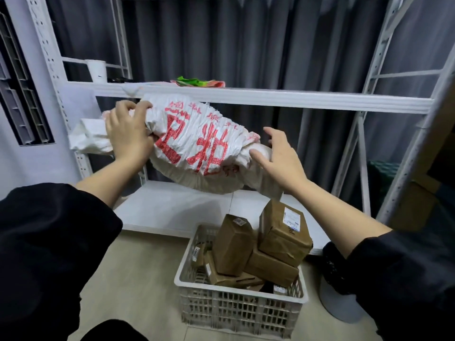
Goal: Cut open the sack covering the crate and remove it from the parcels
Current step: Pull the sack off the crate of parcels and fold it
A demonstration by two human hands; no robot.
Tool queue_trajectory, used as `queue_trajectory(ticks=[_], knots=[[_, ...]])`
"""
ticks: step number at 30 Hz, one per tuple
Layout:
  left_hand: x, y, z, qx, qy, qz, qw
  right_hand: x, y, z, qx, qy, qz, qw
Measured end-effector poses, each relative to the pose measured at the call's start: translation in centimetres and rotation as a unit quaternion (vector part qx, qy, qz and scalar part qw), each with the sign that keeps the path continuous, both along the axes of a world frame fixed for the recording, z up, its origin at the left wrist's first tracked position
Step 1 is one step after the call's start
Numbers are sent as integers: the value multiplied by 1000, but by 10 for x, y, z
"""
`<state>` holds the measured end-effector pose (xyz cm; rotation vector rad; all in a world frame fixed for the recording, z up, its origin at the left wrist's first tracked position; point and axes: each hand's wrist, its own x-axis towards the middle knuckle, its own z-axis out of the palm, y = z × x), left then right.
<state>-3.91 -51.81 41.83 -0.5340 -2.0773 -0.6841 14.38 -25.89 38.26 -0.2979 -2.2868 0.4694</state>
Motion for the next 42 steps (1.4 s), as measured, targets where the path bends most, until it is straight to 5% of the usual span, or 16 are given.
queue_trajectory(ticks=[5,11,16,21,25,29,32,35,38,42], knots=[[-12,-21,-2,-5,-41,34,999,-36,-6,-9,-84,-160,-86,980],[-31,-57,9,72,-193,107,973,-64,-38,-30,-17,-12,0,1000],[-46,-96,-2,86,-345,101,929,-90,-62,-34,-193,50,-54,979],[-93,-125,-34,154,-437,35,886,-115,-85,-40,-419,-71,36,904],[-54,-113,-26,206,-476,-35,854,-119,-115,-44,-418,-254,177,854],[-44,-106,-20,314,-496,-130,799,-136,-148,-44,-466,-219,215,830],[-37,-98,-17,311,-487,-207,789,-150,-167,-37,-508,-194,259,798],[-41,-94,-19,315,-497,-239,773,-158,-177,-31,-593,-166,289,733],[-47,-96,-25,249,-518,-279,769,-165,-180,-29,-659,-175,305,665],[-45,-91,-36,159,-564,-311,748,-160,-183,-22,-671,-178,322,643]])
